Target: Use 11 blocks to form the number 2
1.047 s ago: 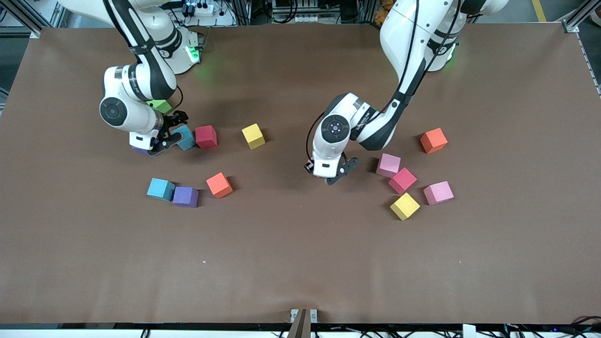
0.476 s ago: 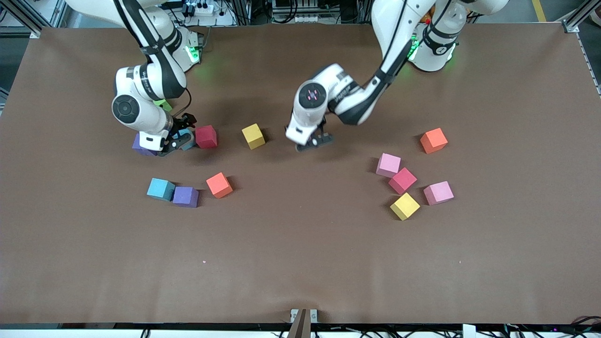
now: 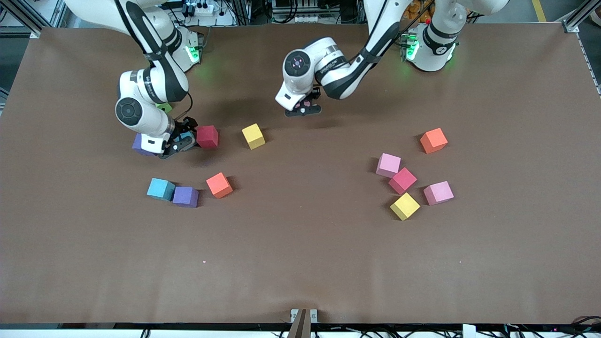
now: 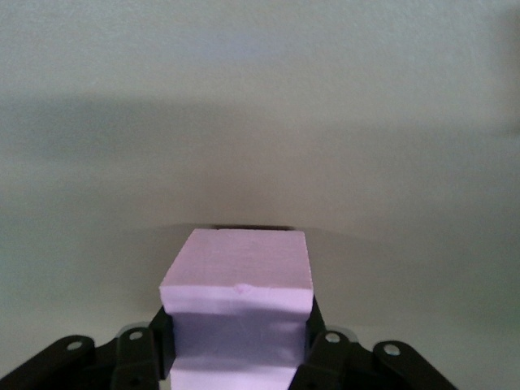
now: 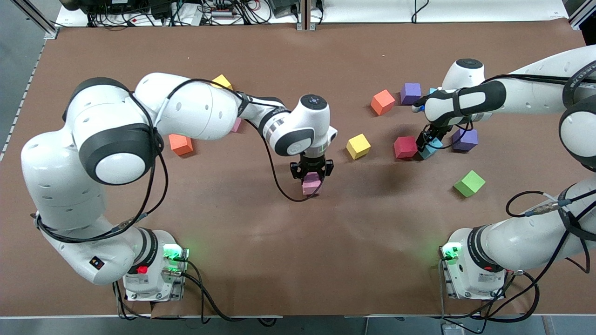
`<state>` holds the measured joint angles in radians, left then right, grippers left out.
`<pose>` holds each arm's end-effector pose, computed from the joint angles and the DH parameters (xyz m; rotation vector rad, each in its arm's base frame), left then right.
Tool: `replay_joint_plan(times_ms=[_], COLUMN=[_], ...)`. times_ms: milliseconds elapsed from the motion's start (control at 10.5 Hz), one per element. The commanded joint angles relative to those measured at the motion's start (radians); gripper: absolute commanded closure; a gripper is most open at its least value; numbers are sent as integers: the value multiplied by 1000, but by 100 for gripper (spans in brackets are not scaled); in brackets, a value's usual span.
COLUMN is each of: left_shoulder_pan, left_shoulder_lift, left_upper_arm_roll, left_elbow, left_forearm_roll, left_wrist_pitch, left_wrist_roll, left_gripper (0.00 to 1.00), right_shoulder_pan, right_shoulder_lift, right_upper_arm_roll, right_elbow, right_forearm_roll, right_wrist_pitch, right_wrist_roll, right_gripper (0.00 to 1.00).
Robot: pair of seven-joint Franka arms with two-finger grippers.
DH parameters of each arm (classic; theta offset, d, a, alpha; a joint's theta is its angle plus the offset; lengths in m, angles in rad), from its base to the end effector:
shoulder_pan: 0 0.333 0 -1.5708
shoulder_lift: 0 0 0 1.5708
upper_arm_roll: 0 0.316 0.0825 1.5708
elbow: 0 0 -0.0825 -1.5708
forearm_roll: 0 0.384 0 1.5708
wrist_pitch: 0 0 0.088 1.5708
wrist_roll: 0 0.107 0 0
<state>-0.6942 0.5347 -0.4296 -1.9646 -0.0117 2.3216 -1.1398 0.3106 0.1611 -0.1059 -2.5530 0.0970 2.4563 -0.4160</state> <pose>0.2655 -0.5403 0.2112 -3.0907 -0.0989 0.4037 0.4159 0.0844 0.1909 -2.9469 -0.8106 0.3855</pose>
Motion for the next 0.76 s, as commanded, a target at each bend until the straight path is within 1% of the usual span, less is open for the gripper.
replay_joint_plan(times_ms=[0,95,190,285,381,476,666], left_shoulder_pan=[-1,-11,-22,-39,-50,-51,-47], left_shoulder_lift=[-18,-10,-7,4,16,19,27], left_upper_arm_roll=[-11,-11,-9,-8,-3,0,5], left_elbow=[-11,-4,0,1,1,1,1], left_forearm_roll=[65,64,64,62,61,61,62], left_wrist_pitch=[10,10,16,42,82,94,98], left_wrist_roll=[-2,-2,-6,-9,-12,-18,-5], left_gripper=[98,98,96,96,96,94,81], right_shoulder_pan=[-5,-7,-7,-8,-19,-22,-18], right_shoulder_lift=[8,11,11,9,8,-6,-50], right_upper_arm_roll=[0,0,0,0,2,0,0], right_elbow=[-4,-4,-4,-4,-4,-4,2], right_forearm_roll=[10,10,12,12,10,10,10], right_wrist_pitch=[15,15,15,10,4,-5,-71], right_wrist_roll=[5,5,6,6,6,6,6], right_gripper=[0,2,29,66,88,98,99])
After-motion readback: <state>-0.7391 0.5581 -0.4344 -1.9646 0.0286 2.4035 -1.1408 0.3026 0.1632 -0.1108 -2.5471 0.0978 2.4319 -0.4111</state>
